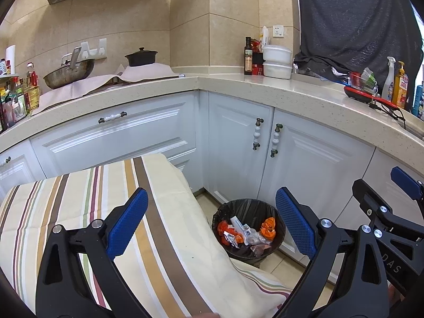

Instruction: Collect trash

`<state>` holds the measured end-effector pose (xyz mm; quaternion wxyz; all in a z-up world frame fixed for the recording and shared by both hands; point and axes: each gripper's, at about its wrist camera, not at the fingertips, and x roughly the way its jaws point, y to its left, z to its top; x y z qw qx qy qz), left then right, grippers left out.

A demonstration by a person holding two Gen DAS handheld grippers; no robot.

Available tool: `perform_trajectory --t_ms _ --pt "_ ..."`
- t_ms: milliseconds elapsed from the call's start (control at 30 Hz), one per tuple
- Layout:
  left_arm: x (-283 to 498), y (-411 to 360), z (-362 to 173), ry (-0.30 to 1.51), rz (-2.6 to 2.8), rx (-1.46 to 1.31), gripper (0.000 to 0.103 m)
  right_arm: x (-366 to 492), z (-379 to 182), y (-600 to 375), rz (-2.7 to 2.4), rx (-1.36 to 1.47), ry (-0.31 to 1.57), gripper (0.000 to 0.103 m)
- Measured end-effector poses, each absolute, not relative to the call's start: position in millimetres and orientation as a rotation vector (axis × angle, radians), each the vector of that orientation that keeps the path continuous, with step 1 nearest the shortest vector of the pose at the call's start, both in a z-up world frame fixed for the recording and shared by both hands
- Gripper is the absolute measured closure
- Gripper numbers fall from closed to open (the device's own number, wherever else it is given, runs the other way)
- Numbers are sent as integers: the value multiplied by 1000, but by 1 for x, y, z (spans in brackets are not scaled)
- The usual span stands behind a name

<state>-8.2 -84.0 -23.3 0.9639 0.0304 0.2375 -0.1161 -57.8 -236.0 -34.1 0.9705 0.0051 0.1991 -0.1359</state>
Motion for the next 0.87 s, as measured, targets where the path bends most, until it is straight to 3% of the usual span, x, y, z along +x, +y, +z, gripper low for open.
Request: perform_trajectory --t_ms 600,867 --pt "-10 -86 -21 440 -240 90 5 -59 -37 -242 -280 13 400 24" --pt "2 -78 -29 504 -232 74 5 -56 -40 -245 -287 16 411 24"
